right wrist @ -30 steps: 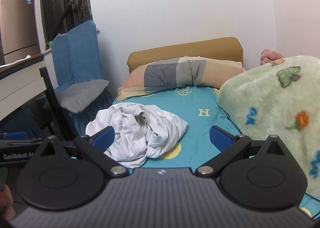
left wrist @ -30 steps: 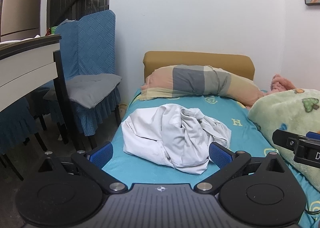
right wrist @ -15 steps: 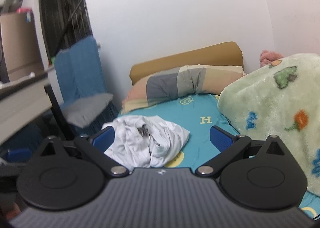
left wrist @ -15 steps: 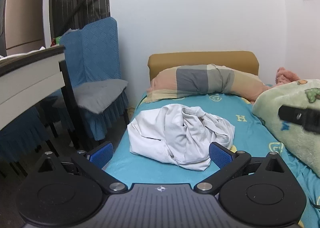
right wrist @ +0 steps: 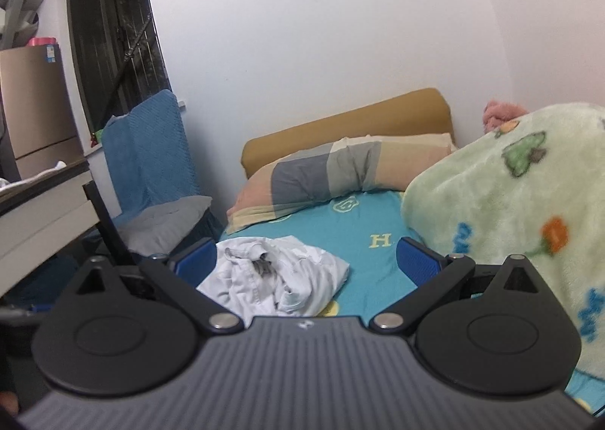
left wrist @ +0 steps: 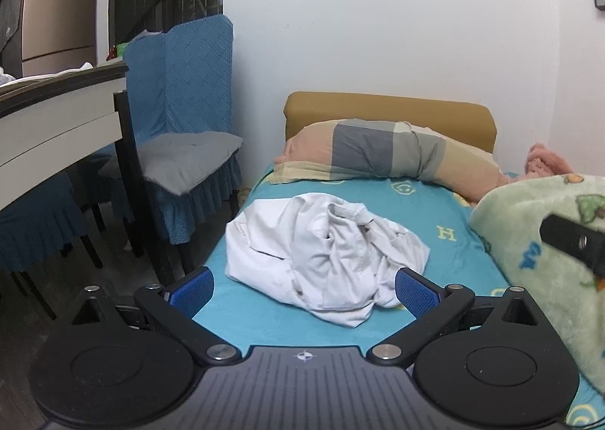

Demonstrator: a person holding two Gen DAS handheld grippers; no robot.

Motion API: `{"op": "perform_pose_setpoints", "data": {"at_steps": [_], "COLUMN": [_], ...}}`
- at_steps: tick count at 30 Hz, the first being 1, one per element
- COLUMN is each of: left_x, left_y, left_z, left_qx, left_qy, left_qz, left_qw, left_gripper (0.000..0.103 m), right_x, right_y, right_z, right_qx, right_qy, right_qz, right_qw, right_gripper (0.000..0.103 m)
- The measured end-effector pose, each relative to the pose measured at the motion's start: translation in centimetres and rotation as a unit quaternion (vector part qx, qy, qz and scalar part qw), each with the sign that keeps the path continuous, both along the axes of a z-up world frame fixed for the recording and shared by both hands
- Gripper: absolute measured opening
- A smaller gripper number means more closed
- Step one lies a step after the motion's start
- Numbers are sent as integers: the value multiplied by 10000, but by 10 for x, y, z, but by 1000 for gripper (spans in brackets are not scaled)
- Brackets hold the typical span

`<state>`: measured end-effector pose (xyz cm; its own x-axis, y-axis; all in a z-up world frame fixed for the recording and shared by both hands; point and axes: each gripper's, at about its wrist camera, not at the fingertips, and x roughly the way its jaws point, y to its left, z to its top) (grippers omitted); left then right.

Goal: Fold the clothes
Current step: 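Move both grippers toward the crumpled white T-shirt on the bed, then grasp the white T-shirt with the left gripper and pull it flat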

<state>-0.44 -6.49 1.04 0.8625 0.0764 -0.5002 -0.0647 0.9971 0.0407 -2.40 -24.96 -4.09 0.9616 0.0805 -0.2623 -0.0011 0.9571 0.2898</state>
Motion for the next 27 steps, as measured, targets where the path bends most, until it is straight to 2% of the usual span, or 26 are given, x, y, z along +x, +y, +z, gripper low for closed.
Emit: {"op": "perform_pose_setpoints", "data": {"at_steps": [6, 10, 15, 19, 22, 27], "left_x": [18, 38, 72, 109, 135, 168], "left_y": [-18, -22, -19, -13, -16, -12], "left_z": [4, -7, -33, -60, -80, -106], "left_qx": [127, 235, 153, -256, -190, -193], "left_qy": [107, 388, 676, 1192, 1419, 1595], "left_qz": [-419, -537, -607, -939, -912, -853], "left_qw": [9990, 9975, 9957, 9881, 9855, 9833], "left_gripper": [103, 103, 103, 103, 103, 102], "right_x": [6, 0, 13, 24, 33, 49], "right_y": [-12, -9, -15, -21, -25, -30], "right_z": [-5, -7, -17, -26, -37, -53], "right_qx": [157, -26, 141, 321, 664, 533], "right_qy": [-84, -255, 129, 420, 615, 800], "right_qz": [-89, -195, -91, 12, 9, -296], "right_qw": [9998, 9995, 9998, 9986, 9959, 9949], "right_gripper": [103, 103, 103, 103, 103, 103]}}
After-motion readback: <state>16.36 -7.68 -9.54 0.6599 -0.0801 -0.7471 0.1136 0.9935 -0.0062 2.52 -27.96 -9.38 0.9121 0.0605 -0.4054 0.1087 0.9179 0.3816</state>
